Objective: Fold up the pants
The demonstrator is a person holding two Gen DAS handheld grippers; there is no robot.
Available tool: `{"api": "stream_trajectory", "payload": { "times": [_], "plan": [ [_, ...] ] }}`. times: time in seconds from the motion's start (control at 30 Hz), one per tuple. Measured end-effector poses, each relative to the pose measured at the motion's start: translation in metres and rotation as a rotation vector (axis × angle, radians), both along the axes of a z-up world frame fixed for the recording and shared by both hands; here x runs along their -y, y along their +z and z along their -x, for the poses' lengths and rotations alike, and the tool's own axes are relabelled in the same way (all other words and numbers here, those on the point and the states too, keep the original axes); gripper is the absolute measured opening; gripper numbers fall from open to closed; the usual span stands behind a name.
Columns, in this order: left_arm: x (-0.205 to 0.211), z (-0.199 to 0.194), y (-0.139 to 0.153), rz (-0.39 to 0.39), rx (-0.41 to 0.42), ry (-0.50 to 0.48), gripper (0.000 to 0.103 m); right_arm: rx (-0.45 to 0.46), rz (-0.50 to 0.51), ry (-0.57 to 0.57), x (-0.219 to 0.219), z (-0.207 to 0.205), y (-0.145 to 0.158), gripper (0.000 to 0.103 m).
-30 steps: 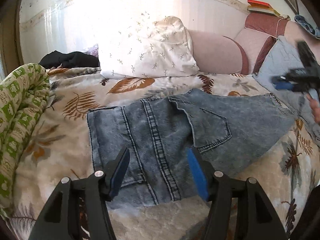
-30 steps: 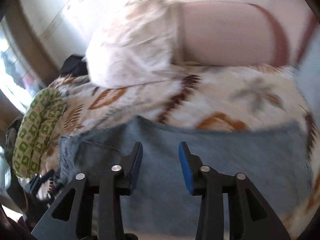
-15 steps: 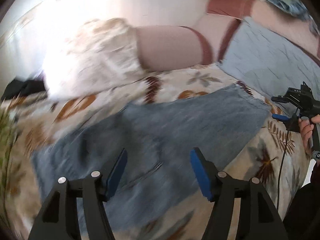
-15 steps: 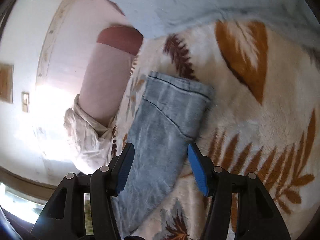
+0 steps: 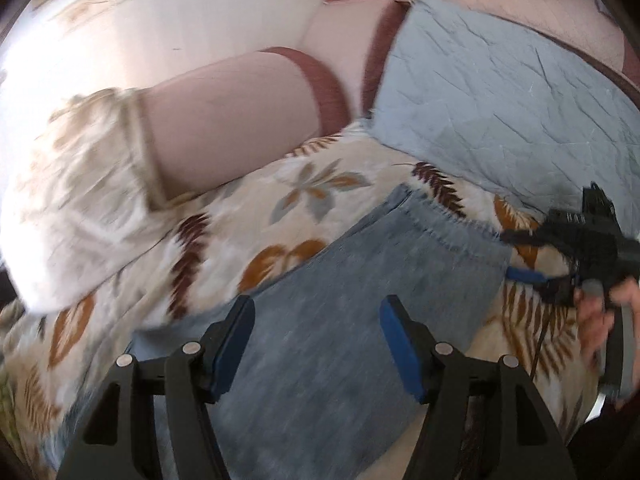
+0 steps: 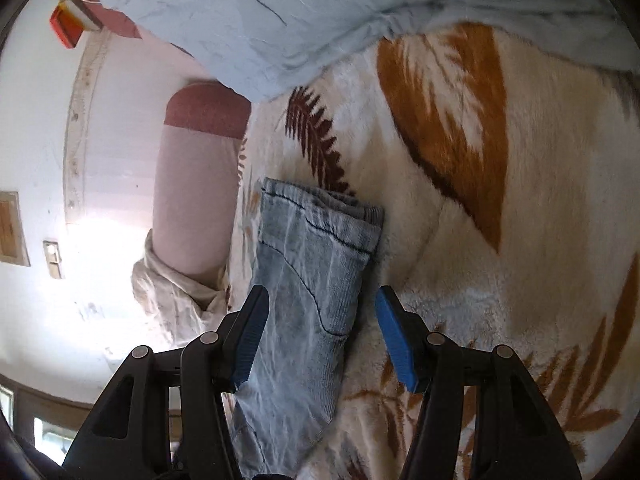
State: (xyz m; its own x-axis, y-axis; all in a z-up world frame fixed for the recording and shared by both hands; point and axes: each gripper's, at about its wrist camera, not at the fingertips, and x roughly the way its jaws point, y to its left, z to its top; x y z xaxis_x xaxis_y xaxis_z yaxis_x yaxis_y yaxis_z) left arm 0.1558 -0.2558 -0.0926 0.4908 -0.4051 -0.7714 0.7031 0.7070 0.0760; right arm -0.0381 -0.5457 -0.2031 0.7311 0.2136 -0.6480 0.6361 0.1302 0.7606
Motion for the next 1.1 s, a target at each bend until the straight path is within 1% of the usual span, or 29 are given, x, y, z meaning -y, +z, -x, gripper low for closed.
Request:
{"api": "stream_trajectory", "payload": {
  "times": [0.07,0.13,0.17,0.2,0.27,0.37,0.43,0.47,0.57,0.63,0.7,0.77,0.87,0.93,1.0,1.03,1.1],
  "plan": [
    [0.029,-0.012,-0.007,-0.018,-0.022,-0.034,0.060,-0.002,-0.026,-0.013,0.002,0.001,-0.006,0.056],
    [0.057,-0.021,-0.016,-0.043,-0.034,-0.072,0.049,0.000,-0.054,-0.017,0.004,-0.001,-0.012,0.056],
    [0.071,-0.026,-0.022,-0.056,-0.058,-0.093,0.047,0.000,-0.069,-0.014,0.005,-0.002,-0.014,0.056],
    [0.082,-0.030,-0.026,-0.065,-0.075,-0.108,0.041,-0.001,-0.083,-0.012,0.006,-0.004,-0.017,0.056],
    [0.106,-0.036,-0.034,-0.079,-0.088,-0.140,0.040,-0.001,-0.097,-0.010,0.008,-0.008,-0.019,0.056],
    [0.138,-0.040,-0.044,-0.118,-0.096,-0.215,0.039,0.000,-0.119,-0.006,0.010,-0.010,-0.021,0.056],
    [0.155,-0.044,-0.054,-0.150,-0.120,-0.254,0.031,0.007,-0.141,-0.014,0.012,-0.009,-0.023,0.056],
    [0.163,-0.048,-0.059,-0.168,-0.128,-0.265,0.030,0.010,-0.150,-0.017,0.014,-0.009,-0.024,0.056],
    [0.177,-0.056,-0.073,-0.207,-0.157,-0.302,0.030,0.012,-0.157,-0.017,0.015,-0.010,-0.025,0.056],
    [0.183,-0.060,-0.078,-0.211,-0.177,-0.318,0.030,0.015,-0.156,-0.009,0.015,-0.010,-0.025,0.056],
    [0.188,-0.061,-0.082,-0.219,-0.171,-0.343,0.030,0.013,-0.152,-0.005,0.015,-0.010,-0.026,0.056],
    [0.192,-0.063,-0.088,-0.232,-0.189,-0.362,0.029,0.013,-0.152,-0.006,0.015,-0.011,-0.026,0.056],
    [0.196,-0.066,-0.094,-0.253,-0.188,-0.369,0.025,0.014,-0.155,-0.010,0.015,-0.011,-0.026,0.056],
    [0.195,-0.071,-0.092,-0.235,-0.199,-0.353,0.015,0.015,-0.155,-0.010,0.015,-0.011,-0.026,0.056],
    [0.195,-0.075,-0.091,-0.221,-0.213,-0.335,0.012,0.017,-0.157,-0.012,0.016,-0.011,-0.027,0.056],
    [0.194,-0.076,-0.090,-0.219,-0.212,-0.330,0.010,0.020,-0.159,-0.016,0.016,-0.010,-0.027,0.056],
    [0.196,-0.073,-0.089,-0.224,-0.178,-0.329,0.008,0.035,-0.172,-0.030,0.017,-0.006,-0.028,0.056]
  ]
}}
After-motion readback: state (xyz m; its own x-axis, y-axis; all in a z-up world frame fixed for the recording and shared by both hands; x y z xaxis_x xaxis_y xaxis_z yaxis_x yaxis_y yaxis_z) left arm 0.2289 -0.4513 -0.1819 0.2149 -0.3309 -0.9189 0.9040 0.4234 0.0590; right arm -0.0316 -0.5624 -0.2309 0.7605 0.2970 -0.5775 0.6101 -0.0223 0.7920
